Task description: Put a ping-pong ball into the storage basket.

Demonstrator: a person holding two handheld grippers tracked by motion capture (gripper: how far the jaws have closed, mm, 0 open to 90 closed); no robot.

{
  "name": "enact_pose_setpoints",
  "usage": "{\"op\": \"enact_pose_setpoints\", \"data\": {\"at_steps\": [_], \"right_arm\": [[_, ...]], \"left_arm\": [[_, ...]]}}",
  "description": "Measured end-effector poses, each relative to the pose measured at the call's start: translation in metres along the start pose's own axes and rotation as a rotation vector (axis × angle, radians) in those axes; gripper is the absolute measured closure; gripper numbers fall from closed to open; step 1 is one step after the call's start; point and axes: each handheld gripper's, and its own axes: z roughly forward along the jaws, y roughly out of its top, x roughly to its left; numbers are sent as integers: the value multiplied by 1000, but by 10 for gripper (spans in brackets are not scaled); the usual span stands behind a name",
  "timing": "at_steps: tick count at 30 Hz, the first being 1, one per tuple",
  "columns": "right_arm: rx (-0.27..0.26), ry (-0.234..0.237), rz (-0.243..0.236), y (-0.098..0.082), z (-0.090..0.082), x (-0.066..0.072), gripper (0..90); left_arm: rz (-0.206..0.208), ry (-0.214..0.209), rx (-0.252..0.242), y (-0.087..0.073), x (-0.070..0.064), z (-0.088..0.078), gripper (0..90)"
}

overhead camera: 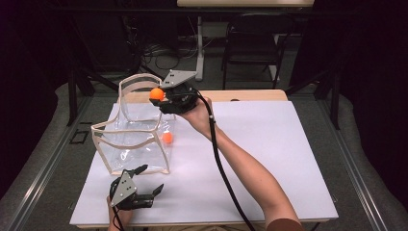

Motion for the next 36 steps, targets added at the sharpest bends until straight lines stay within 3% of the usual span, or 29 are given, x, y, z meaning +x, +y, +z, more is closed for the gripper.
{"op": "enact_pose_setpoints", "data": {"at_steps": [36], "right_arm": [[59, 28, -10, 2, 26, 7, 507]], "left_arm": [[-2, 1, -1, 0, 0, -1, 158]]}}
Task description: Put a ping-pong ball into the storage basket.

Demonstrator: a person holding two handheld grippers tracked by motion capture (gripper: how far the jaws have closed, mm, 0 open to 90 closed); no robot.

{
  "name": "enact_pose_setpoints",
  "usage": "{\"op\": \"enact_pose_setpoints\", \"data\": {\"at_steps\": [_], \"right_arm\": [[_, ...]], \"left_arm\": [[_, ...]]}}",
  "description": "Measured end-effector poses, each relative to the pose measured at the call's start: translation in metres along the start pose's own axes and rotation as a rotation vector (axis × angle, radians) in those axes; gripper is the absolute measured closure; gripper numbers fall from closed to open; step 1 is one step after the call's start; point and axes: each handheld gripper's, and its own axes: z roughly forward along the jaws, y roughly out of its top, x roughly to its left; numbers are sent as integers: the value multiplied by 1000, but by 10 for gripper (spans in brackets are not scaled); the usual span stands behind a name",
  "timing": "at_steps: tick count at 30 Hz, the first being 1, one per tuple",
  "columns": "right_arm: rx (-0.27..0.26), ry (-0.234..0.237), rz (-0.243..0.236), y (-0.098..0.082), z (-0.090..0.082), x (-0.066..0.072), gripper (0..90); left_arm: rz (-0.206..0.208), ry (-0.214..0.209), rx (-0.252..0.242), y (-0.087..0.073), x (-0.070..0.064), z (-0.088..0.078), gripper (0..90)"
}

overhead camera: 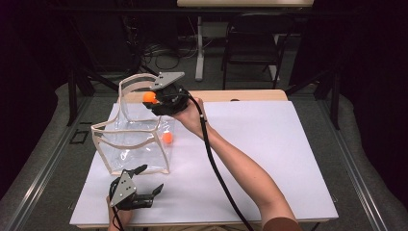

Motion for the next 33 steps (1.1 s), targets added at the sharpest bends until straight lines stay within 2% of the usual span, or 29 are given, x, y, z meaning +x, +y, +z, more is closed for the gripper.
{"op": "enact_pose_setpoints", "data": {"at_steps": [25, 27, 33], "right_arm": [[65, 2, -9, -4, 17, 3, 500], [67, 7, -8, -4, 18, 3, 468], [52, 3, 45, -3, 10, 0, 236]], "left_arm": [[1, 0, 2, 0, 0, 0, 158], [1, -1, 2, 0, 0, 0, 158], [0, 2, 1, 0, 0, -1, 158]]}}
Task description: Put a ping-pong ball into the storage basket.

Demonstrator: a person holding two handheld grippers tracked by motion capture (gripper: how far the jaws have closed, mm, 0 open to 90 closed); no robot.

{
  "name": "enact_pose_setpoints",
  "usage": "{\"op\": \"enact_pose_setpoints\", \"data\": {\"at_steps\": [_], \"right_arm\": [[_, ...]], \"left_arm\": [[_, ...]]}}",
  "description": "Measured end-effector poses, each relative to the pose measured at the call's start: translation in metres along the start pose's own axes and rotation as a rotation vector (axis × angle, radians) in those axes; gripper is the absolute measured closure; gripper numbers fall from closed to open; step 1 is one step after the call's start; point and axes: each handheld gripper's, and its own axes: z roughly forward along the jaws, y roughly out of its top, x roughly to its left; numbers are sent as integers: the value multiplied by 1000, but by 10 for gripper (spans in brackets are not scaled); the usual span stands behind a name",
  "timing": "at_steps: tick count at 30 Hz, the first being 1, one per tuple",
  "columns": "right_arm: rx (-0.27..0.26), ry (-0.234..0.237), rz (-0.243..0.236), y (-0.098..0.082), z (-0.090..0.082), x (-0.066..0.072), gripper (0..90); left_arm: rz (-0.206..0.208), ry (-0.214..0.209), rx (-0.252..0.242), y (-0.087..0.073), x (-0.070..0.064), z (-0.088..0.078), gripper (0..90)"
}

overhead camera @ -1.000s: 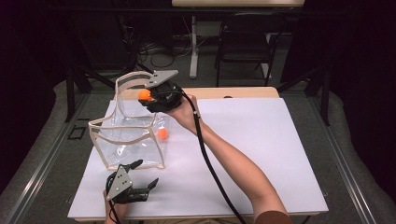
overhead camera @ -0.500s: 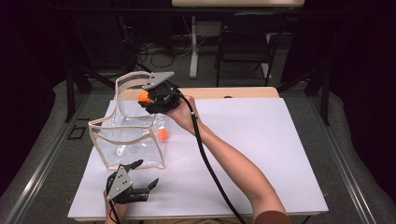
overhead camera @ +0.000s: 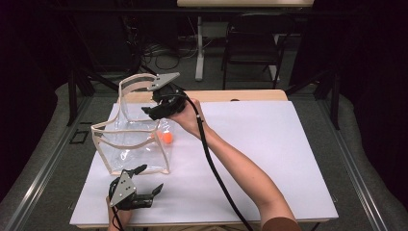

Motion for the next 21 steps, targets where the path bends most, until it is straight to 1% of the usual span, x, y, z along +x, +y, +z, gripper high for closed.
{"op": "enact_pose_setpoints", "data": {"at_steps": [4, 6, 9, 12, 14, 17, 21], "right_arm": [[-26, 8, 30, 0, -10, -4, 155], [-42, 17, 44, 0, -16, -7, 141], [-54, 31, 51, -1, -24, -9, 118], [-59, 42, 55, -2, -30, -11, 100], [-60, 58, 67, -3, -34, -12, 93], [-54, 66, 65, -6, -38, -13, 71], [-46, 69, 72, -11, -44, -14, 58]], "left_arm": [[0, 0, 0, 0, 0, 0, 158], [1, 0, 1, 0, 0, 0, 158], [0, 0, 1, 0, 0, 0, 158], [2, -1, 2, 0, 0, 1, 158], [3, -2, 1, 0, -1, 1, 158], [0, 1, -1, 0, 0, 1, 158], [3, -7, -1, 1, -1, 2, 158]]}}
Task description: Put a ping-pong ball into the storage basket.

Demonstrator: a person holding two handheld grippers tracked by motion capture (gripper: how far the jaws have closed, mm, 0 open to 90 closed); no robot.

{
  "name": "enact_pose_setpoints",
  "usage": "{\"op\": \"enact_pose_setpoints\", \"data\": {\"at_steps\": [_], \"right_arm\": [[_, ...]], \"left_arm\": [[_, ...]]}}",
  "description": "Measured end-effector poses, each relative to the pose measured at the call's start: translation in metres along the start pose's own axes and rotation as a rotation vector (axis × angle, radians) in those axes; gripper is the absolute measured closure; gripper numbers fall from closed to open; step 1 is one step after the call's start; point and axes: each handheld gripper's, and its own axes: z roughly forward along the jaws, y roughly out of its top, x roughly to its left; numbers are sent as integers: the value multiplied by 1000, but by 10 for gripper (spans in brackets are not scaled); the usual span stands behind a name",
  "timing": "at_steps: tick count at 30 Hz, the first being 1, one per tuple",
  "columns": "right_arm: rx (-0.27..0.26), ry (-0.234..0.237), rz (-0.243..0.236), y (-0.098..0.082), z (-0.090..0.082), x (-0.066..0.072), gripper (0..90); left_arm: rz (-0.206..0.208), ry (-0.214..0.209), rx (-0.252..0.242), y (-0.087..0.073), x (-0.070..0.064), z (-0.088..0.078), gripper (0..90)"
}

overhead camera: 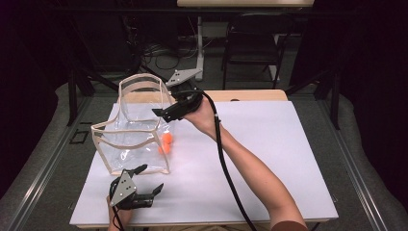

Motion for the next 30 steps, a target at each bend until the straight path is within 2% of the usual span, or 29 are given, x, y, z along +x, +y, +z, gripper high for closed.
{"op": "enact_pose_setpoints", "data": {"at_steps": [16, 25, 30], "right_arm": [[55, 10, 5, -26, -12, 0, 0], [86, 24, 8, -41, -24, 1, 0], [100, 27, -7, -49, -30, 5, 0]], "left_arm": [[0, 0, -1, 1, 0, 1, 158], [-3, 2, -2, 1, 0, 1, 158], [-2, 1, 1, 1, 0, 0, 158]]}}
